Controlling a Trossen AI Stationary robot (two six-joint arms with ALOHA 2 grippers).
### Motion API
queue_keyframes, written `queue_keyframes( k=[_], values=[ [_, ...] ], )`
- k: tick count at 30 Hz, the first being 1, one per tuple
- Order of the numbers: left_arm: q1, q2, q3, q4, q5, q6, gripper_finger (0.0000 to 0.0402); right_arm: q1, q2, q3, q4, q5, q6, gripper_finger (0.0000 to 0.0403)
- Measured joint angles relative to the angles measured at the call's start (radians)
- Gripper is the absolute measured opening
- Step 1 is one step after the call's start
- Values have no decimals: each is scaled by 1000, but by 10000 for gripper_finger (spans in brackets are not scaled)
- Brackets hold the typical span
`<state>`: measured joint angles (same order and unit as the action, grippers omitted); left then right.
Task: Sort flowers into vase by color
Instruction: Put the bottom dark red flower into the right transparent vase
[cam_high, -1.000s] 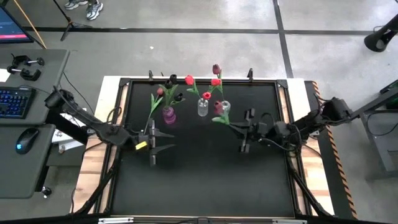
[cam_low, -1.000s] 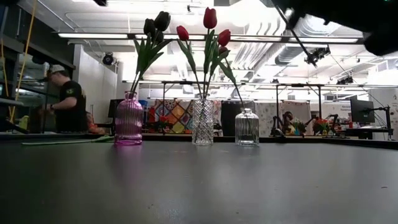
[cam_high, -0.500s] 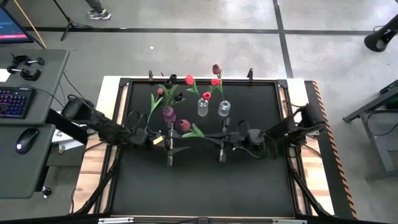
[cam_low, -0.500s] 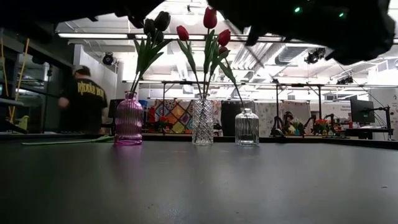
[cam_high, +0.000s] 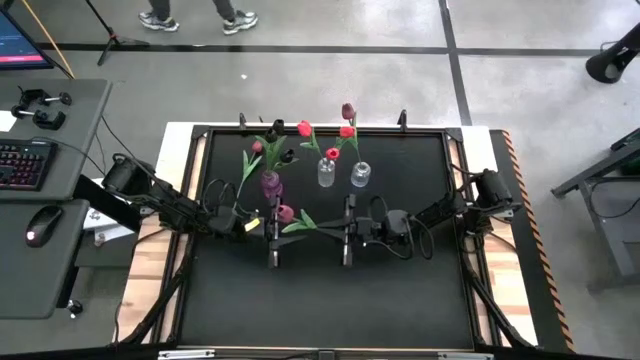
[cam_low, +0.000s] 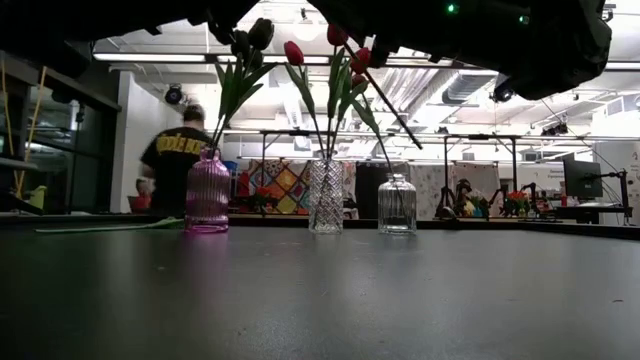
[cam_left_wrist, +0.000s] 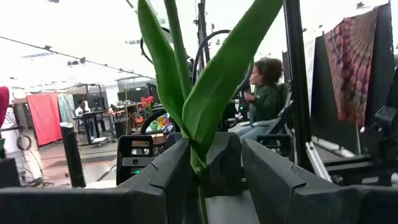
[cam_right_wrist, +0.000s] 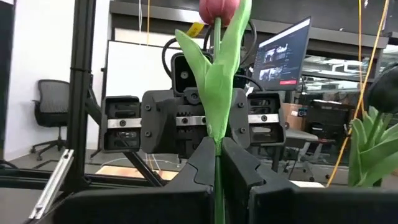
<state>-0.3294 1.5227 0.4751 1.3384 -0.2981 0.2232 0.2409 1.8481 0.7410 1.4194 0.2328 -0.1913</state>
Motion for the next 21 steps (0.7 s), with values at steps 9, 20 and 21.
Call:
queue_keyframes(
  k=[9,20,21],
  values=[
    [28,0,0,0,2,-65,133,-1,0,0,-24,-51,11,0],
    [30,-2,0,-1,53,-74,130,-1,0,86,-186,-102,9,0],
    [30,-2,0,0,53,-74,125,-1,0,87,-189,-102,7,0]
  ],
)
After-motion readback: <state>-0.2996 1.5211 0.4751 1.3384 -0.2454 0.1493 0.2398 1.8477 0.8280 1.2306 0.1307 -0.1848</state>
